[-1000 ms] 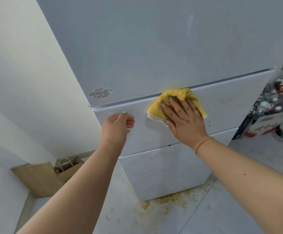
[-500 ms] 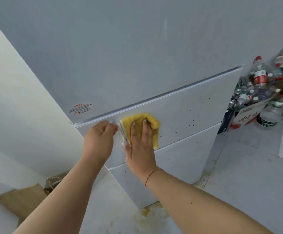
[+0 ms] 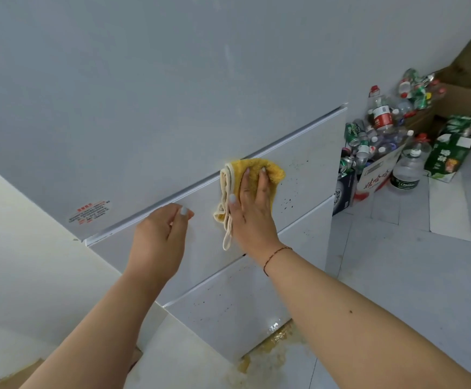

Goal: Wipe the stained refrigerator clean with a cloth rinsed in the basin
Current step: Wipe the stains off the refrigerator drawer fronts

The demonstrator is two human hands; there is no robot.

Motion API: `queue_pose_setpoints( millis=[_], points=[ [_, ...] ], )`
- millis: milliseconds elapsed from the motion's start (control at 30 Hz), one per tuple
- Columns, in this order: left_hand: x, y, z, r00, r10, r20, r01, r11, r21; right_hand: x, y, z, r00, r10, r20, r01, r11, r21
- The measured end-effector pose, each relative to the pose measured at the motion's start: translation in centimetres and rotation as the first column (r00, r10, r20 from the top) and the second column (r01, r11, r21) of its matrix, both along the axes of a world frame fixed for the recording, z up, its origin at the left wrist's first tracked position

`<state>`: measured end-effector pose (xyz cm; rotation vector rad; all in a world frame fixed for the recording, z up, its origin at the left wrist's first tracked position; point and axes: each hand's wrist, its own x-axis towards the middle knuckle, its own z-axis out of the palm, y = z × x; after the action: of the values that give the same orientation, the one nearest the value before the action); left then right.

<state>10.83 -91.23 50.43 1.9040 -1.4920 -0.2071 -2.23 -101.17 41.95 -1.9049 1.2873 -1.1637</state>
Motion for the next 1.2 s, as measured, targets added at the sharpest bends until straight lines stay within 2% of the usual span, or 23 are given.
queue_pose_setpoints(
  millis=[167,233,333,500,633,900,967,1067,1200],
  points=[
    [-0.3,-0.7,0.0,0.961,-0.195,0.197,0.209,0.977,-0.050,-2.6,-3.2,1.4,0.951,-0.099,0.293,0.033,0.974,0.224],
    [-0.2,-1.2,0.0,0.938,-0.231,0.259,0.258,0.963,-0.078,-2.2,-3.4,1.6,0.923,-0.155,0.353,0.057,0.960,0.274],
    [-0.3,-1.9,0.4,0.920,-0.237,0.312,0.284,0.952,-0.115,0.2,-1.8,1.1,0.941,-0.197,0.275,0.113,0.949,0.294],
    [-0.4,-2.7,0.8,0.898,-0.277,0.343,0.324,0.942,-0.089,4.1,4.3,-1.9,0.994,0.008,0.107,-0.025,0.987,0.158],
    [-0.7,-2.8,0.7,0.879,-0.294,0.376,0.347,0.935,-0.080,2.5,2.3,-2.0,0.999,-0.043,0.026,0.041,0.997,0.062],
    [-0.9,-2.6,-0.3,0.832,-0.263,0.489,0.277,0.960,0.045,-4.8,-5.3,0.7,0.977,-0.214,0.008,0.214,0.972,-0.098],
    [-1.2,-2.9,-0.5,0.818,-0.256,0.515,0.263,0.963,0.060,-6.7,-8.0,1.3,0.955,-0.282,0.094,0.287,0.957,-0.046],
    [-1.8,-3.0,-0.6,0.814,-0.233,0.532,0.220,0.971,0.088,-8.2,-10.5,1.4,0.899,-0.358,0.251,0.330,0.933,0.145],
    [-2.7,-3.3,-0.7,0.801,-0.202,0.563,0.161,0.979,0.123,-6.5,-8.5,0.1,0.917,-0.329,0.226,0.284,0.935,0.211]
  ],
)
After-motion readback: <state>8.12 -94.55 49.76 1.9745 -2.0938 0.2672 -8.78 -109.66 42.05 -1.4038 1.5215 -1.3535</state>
